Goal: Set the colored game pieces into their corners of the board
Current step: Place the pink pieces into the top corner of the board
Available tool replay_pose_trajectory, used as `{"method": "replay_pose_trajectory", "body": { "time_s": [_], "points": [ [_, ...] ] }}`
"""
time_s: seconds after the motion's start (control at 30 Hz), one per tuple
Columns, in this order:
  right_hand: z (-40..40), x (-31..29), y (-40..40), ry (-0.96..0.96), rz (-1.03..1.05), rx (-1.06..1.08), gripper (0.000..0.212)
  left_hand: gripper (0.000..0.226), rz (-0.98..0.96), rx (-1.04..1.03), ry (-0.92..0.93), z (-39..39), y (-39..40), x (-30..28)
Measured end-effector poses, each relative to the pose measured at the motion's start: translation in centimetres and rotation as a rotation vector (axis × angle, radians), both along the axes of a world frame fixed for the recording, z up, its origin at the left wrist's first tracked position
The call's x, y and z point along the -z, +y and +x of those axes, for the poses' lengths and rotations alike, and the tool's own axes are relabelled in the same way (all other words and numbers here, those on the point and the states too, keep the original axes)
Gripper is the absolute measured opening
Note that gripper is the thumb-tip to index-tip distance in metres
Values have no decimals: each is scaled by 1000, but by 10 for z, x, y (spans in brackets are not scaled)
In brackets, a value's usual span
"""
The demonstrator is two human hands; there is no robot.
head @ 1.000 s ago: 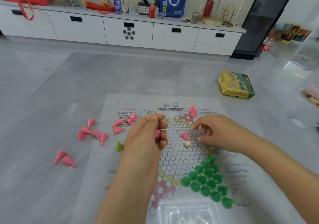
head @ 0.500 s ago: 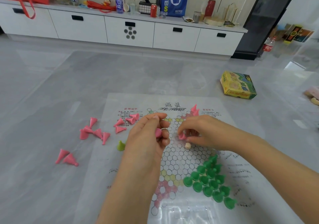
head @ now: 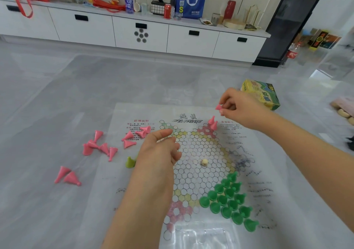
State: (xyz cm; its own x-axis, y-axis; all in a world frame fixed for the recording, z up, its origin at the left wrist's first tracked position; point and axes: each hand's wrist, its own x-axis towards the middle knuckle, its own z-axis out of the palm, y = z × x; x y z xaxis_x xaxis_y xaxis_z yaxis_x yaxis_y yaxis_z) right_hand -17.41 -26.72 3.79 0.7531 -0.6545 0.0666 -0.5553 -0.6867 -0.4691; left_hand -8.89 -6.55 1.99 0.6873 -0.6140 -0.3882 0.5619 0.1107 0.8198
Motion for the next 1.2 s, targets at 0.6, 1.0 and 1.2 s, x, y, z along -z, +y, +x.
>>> {"method": "replay_pose_trajectory", "body": {
  "time_s": [0.6, 1.0, 1.2],
  "points": [
    [34, 24, 1, 351, -342, -204, 8, 31, -69, -1, 32, -1, -6, -1],
    [29, 29, -2, 355, -380, -217, 14, 30, -85, 14, 43, -1, -4, -2],
    [28, 20, 1, 357, -364, -222, 28, 25, -69, 45, 15, -2, -2, -4]
  ]
}}
